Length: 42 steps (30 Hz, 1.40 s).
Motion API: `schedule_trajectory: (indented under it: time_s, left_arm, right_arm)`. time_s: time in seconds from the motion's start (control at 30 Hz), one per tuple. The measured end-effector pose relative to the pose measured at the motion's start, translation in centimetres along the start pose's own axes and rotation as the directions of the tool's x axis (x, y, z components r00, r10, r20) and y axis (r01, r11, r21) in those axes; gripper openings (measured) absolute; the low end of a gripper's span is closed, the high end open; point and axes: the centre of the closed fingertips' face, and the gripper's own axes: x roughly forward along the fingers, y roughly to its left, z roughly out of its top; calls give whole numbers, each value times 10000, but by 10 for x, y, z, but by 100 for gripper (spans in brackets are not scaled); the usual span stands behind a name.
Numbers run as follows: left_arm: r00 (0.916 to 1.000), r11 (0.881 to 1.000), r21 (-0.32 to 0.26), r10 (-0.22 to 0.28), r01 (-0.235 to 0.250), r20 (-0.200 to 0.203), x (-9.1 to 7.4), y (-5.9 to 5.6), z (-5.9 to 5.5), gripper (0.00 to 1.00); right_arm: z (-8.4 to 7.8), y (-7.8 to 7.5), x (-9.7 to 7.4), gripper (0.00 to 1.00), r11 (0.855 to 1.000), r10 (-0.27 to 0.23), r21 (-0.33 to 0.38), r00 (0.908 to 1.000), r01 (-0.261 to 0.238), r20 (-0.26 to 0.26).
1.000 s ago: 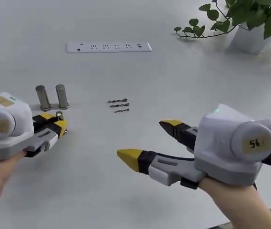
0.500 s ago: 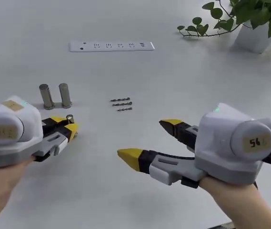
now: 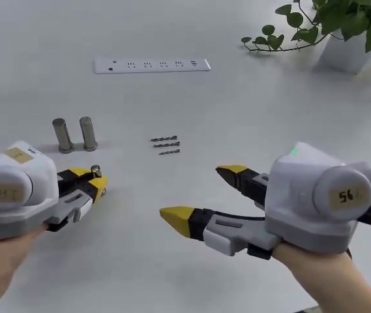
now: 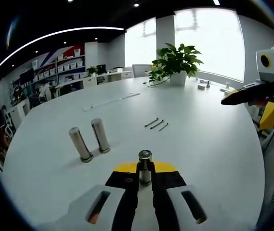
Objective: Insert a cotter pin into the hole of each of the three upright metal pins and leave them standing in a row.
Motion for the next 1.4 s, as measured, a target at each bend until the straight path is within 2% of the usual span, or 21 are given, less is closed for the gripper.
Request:
schedule_trajectory:
  time_s: [0.17,0.3,0.5,0.57,0.63,0.73,0.83,0.9,1.0,1.1,1.13,1.2,1.27,1.33,1.4]
  left_arm:
    - [10000,10000,-2,-16,17,44,1,0,1,7]
    - [9999,10000,46,13,-14,163,2,0,5,13]
    - [10000,10000,23,-80,80,59,2,-1,4,20]
    - [10000,10000,23,-84,84,-5,0,-2,3,22]
    - [10000,10000,20,-29,29,-40,-4,-3,4,24]
    - [10000,10000,-9,35,-35,-73,-10,-3,5,30]
    - [9993,9982,-580,159,-178,-344,-17,-3,2,39]
    - [9994,9982,-555,214,-230,-281,-21,-3,2,42]
    - [9988,9983,-491,290,-309,-388,-25,-4,1,46]
    - [9986,9968,-671,411,-432,-333,-30,-2,3,52]
    - [9984,9967,-664,445,-468,-346,-32,-2,4,53]
    - [9978,9971,-554,488,-512,-439,-35,-2,4,57]
    - [9984,9983,-390,422,-437,-370,-39,-3,5,59]
    - [9986,9976,-551,390,-410,-363,-42,-4,4,61]
    - [9987,9976,-562,384,-403,-345,-45,-5,3,63]
  right_arm:
    - [0,-1,0,66,10000,-10,-10,10000,10,-16]
    - [0,-2,0,66,10000,-8,-81,10000,7,-39]
    - [3,-5,1,65,9998,52,-175,10000,-53,-50]
    - [4,-7,2,62,9996,153,-225,9998,-156,-109]
    - [4,-8,3,55,9984,492,-256,9981,-502,-362]
    - [8,-12,5,54,9972,581,-457,9976,-599,-380]
    - [10,-17,9,52,9945,821,-607,9949,-856,-587]
    - [7,-19,12,50,9907,1008,-811,9900,-1090,-987]
    - [7,-24,17,48,9881,1020,-1027,9873,-1147,-1216]
    - [4,-29,23,45,9836,1133,-1211,9801,-1338,-1627]
    - [2,-31,25,45,9782,1173,-1474,9750,-1462,-1887]
    - [3,-36,30,43,9719,1079,-1835,9720,-1473,-2088]
    - [5,-41,34,42,9645,988,-2183,9698,-1484,-2229]
    - [6,-47,38,42,9543,869,-2590,9675,-1494,-2376]
    - [8,-51,43,41,9488,922,-2709,9627,-1625,-2544]
